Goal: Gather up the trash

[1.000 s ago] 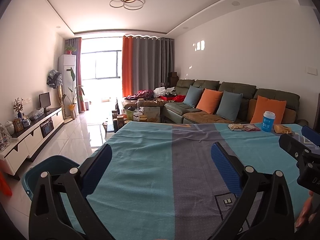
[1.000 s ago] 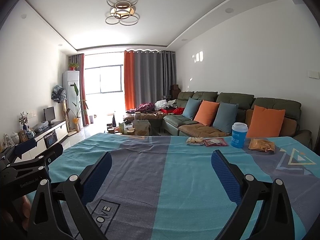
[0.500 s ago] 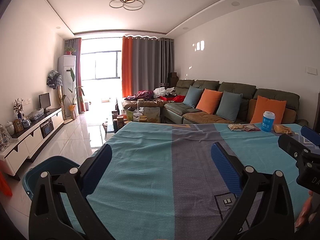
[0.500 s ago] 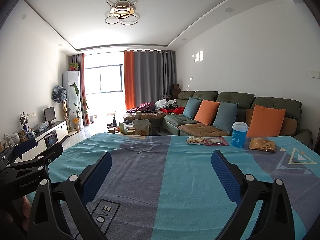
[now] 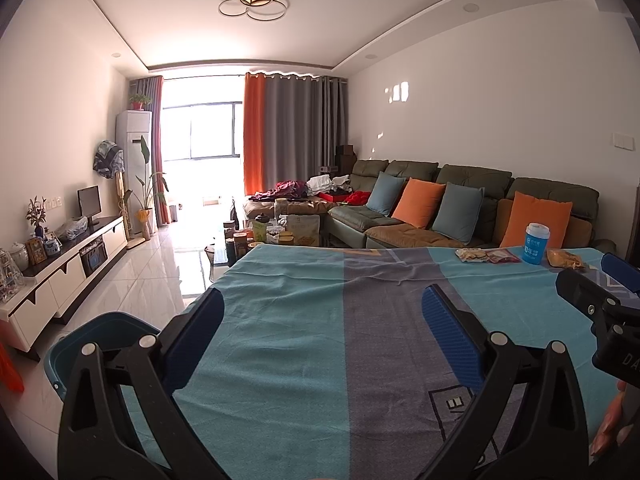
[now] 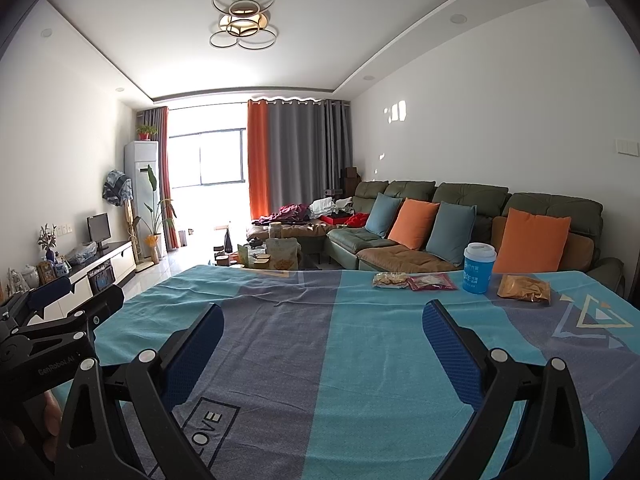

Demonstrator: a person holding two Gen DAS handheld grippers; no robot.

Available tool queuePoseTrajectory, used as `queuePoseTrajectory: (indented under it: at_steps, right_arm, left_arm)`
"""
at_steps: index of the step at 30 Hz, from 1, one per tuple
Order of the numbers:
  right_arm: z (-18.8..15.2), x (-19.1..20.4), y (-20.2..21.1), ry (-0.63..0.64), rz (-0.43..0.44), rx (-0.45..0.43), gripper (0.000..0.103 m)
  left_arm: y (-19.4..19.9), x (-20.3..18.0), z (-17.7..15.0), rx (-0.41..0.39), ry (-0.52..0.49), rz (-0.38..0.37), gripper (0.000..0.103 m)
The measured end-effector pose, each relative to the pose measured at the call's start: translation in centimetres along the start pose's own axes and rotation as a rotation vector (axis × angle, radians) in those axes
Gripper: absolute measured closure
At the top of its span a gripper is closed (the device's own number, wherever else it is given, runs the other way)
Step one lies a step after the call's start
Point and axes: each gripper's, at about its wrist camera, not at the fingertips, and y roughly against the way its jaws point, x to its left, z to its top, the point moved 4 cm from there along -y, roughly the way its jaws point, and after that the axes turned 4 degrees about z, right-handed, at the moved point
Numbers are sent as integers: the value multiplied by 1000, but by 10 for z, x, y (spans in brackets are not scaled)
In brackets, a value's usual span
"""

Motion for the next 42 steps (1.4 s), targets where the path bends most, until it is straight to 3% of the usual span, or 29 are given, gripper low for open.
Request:
queuePoseTrajectory:
  at_steps: [42]
  right_arm:
    - [-1,4,2,-5,5,2,7]
  left_arm:
    - [-1,1,2,-4,3,5,6]
